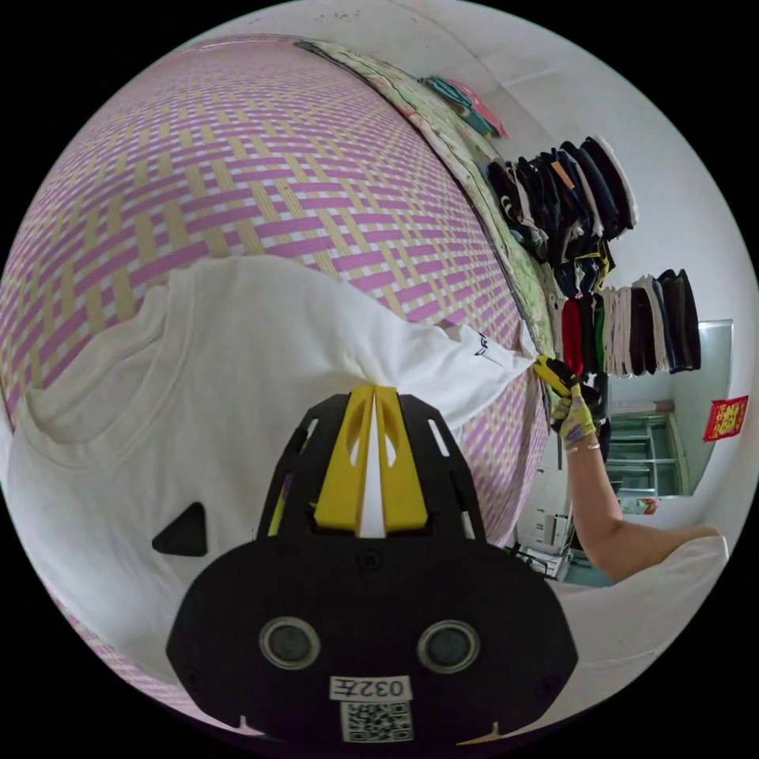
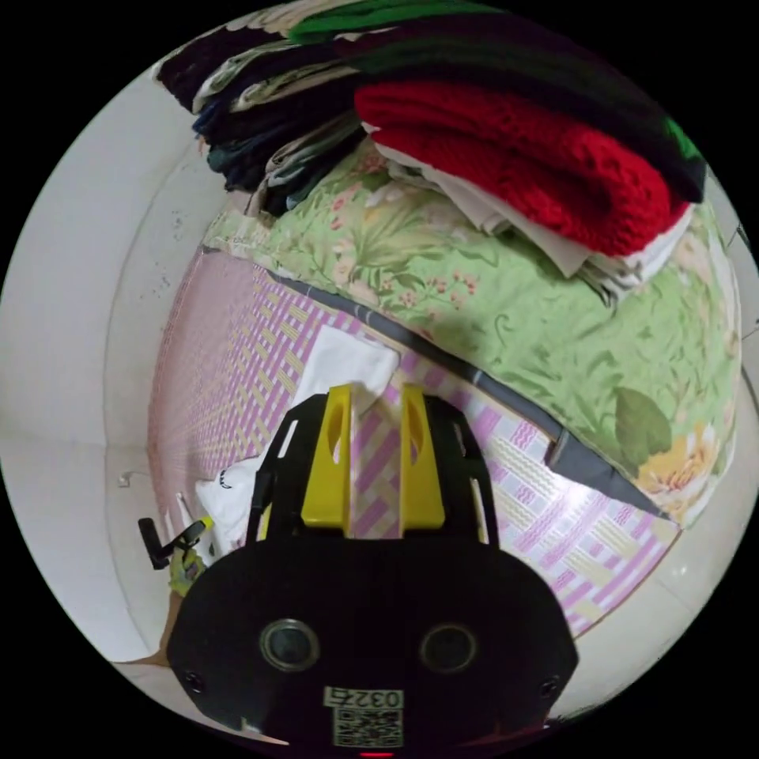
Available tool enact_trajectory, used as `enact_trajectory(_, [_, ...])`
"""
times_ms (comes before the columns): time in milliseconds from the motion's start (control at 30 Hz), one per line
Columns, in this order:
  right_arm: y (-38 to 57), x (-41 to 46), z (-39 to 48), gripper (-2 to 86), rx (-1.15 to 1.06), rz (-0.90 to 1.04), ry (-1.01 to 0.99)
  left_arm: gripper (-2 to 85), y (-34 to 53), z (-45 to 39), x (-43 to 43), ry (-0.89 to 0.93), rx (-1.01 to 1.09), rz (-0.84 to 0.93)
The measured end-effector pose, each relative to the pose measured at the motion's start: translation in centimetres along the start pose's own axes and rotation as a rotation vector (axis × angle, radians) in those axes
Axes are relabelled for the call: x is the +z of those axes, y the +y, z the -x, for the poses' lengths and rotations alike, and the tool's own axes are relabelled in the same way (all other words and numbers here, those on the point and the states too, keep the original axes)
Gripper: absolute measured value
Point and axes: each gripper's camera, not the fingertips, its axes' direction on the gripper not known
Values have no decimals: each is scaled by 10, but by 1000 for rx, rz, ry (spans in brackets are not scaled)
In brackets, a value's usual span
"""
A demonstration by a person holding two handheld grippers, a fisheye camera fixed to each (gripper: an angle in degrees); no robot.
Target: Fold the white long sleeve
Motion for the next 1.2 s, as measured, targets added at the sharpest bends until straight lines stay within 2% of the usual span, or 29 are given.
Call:
enact_trajectory(67, [-3, -1, -10, 84, 0, -35, -49, -9, -5, 2, 3, 17, -10, -7])
enact_trajectory(133, [-13, -1, -16, 13, -27, -36, -129, -9, -15, 6, 5, 18, -17, -8])
enact_trajectory(200, [-19, -6, -14, 0, -91, -30, -213, -9, -23, 12, 5, 13, -32, 1])
enact_trajectory(300, [-7, -68, 6, -6, -199, -180, -328, -9, -26, 20, 2, 40, -39, 9])
enact_trajectory(400, [17, -127, 2, -6, -193, -320, -216, -9, -19, 32, 5, 58, -65, 23])
enact_trajectory(467, [17, -119, -25, -3, -123, -276, -150, -9, -14, 41, 4, 111, -108, 6])
enact_trajectory(533, [13, -87, -67, 8, -31, -145, -231, -9, -10, 44, 1, 128, -113, -1])
enact_trajectory(733, [25, -78, -106, 95, 60, -146, -263, -9, 11, 35, -30, 110, -57, -33])
enact_trajectory(800, [22, -76, -108, 99, 57, -134, -302, -9, 21, 32, -42, 104, -59, -62])
enact_trajectory(1000, [5, -80, -91, 10, 41, -103, -231, -9, 69, 22, -51, 185, -31, -55])
enact_trajectory(1100, [16, -128, -50, -2, -111, -279, -261, -9, 109, 23, -65, 211, -26, -88])
enact_trajectory(1167, [21, -142, -25, -5, -180, -324, -113, -9, 137, 28, -74, 168, -44, -101])
enact_trajectory(1200, [13, -133, -21, -5, -164, -237, -64, -8, 157, 36, -82, 142, -85, -132])
